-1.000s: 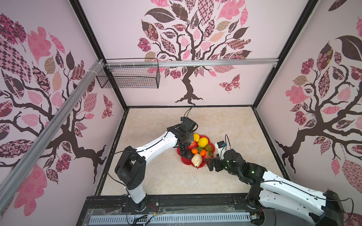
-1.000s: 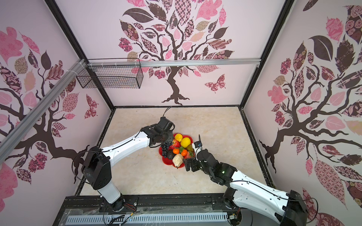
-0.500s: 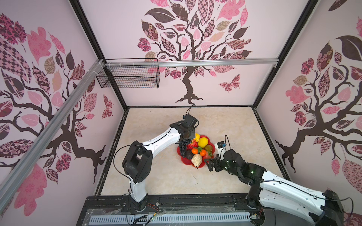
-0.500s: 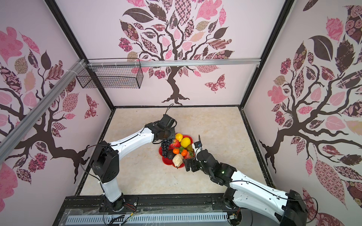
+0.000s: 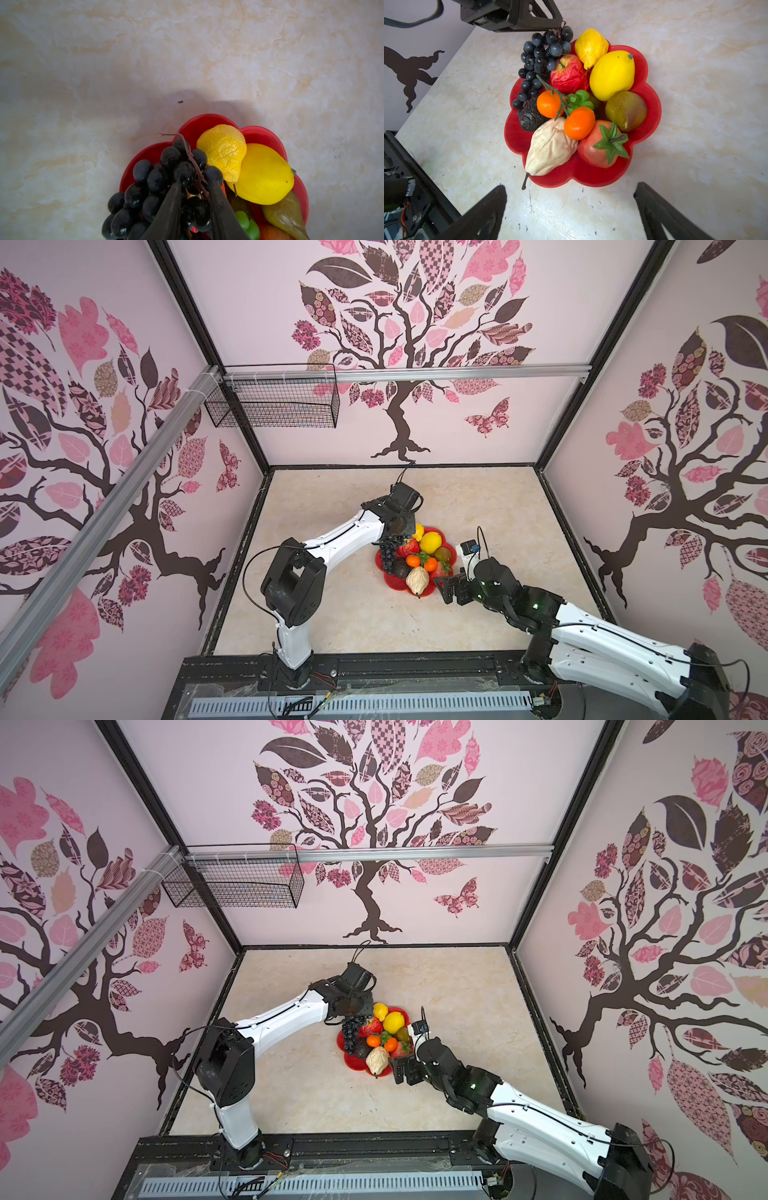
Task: Arrange fruit in a fruit bowl
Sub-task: Place the fruits in the fruit bowl, then reset both arms
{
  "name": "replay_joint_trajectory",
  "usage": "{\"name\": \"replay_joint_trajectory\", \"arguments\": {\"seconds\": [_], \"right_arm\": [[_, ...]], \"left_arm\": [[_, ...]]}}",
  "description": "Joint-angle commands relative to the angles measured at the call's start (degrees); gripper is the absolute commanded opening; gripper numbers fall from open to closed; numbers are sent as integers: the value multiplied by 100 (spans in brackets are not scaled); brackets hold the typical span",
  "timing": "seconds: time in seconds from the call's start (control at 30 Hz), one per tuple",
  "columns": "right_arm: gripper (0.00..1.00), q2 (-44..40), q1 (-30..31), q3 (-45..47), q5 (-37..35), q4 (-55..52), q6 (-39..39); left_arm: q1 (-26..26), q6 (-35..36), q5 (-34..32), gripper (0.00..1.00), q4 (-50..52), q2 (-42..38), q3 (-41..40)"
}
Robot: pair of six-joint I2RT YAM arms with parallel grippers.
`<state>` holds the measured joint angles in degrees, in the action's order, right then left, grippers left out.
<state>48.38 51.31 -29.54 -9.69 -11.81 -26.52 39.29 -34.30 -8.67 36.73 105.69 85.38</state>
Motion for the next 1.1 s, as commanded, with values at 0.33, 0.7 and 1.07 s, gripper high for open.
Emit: {"name": "replay_joint_trajectory", "arguments": {"seconds": [0.33,0.7,1.07], "right_arm": [[100,-206,19,-556,-727,-523,331],[100,-859,-41,-967,-2327,280,1516],[100,198,-2030,-399,-2246,2033,2011]], "left_arm": [[-20,453,-333,45,-209,-1258,-224],[-105,1451,-3854,75,-2069,-4397,-3122],[-1331,2331,-4991,96,-4331,-5015,-5251]]}}
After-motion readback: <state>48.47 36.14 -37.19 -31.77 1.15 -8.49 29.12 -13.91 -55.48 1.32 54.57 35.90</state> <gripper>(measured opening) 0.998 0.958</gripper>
